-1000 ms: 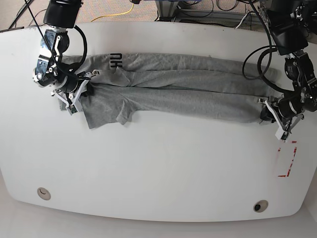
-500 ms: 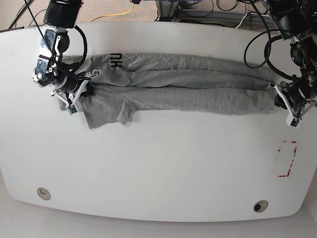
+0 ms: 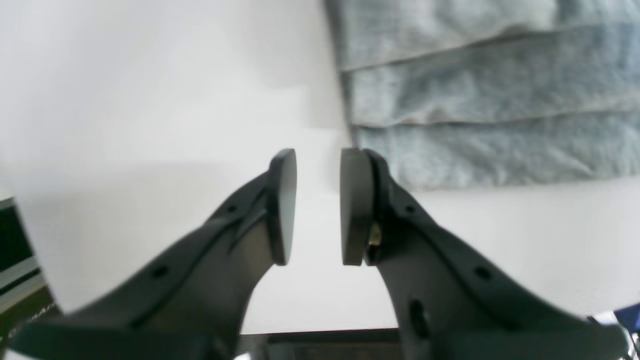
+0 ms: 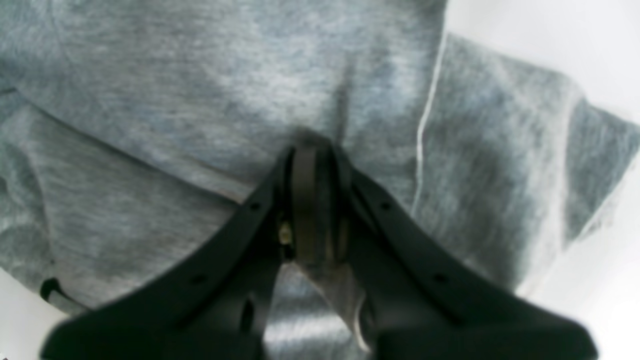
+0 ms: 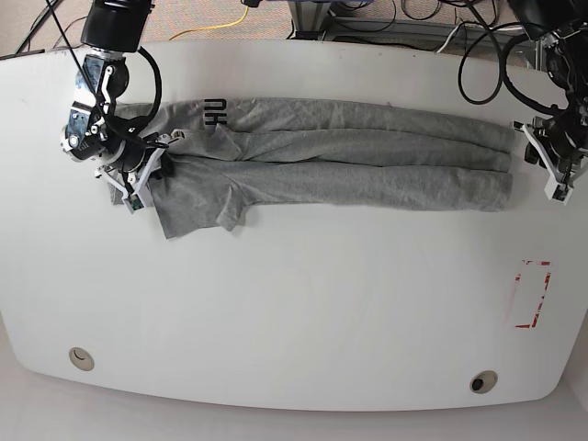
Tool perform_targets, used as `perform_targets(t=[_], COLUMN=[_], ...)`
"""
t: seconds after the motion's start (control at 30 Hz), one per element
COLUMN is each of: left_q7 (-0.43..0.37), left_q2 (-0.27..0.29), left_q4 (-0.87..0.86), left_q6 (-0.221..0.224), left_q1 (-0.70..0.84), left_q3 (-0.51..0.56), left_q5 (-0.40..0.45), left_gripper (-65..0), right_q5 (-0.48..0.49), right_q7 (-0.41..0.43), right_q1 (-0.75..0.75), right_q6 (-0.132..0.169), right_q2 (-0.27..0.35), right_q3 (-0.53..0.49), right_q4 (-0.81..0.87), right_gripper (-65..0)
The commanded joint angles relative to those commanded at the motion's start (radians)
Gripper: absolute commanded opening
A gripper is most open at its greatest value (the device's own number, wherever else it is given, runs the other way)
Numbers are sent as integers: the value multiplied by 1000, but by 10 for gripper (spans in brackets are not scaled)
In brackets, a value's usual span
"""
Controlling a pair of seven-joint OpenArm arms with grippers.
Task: Layout the t-shirt on the table in an organized manner, then fold the t-shirt properly
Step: 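Grasp the shirt end with the left gripper and pull it taut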
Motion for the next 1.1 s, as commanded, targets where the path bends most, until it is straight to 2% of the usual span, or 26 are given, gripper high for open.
perform_targets(t=[0.07,0.17,0.4,0.5,0.7,0.93,1.1], left_q7=[0,0,-6,-37,-130,-140,-140], left_q2=[0,0,0,0,-2,3,3], left_q4=[-20,-97,-387,-491,-571,-612,-612], left_q6=[0,0,0,0,0,0,0], left_q1=[-49,-112,-307,-354,-374,-377,-370], left_q3=[-2,0,2,3,112,150,150], left_q5=[2,5,6,8,6,6,6], left_gripper=[-279,-206,-206,-206,-206,-207,-282], right_q5=[-3,-5,-5,-5,-5,-5,-5], right_q7=[0,0,-2,-2,-2,-2,-2], right_q1=[0,0,-3,-3,-3,-3,-3], right_q6=[0,0,0,0,0,0,0], right_q2=[-11,-20,-25,-25,-21,-20,-20], right_q3=[0,-2,-2,-2,3,3,5], right_q4=[0,0,0,0,0,0,0], right_gripper=[-595,-595,-595,-596,-596,-598,-598])
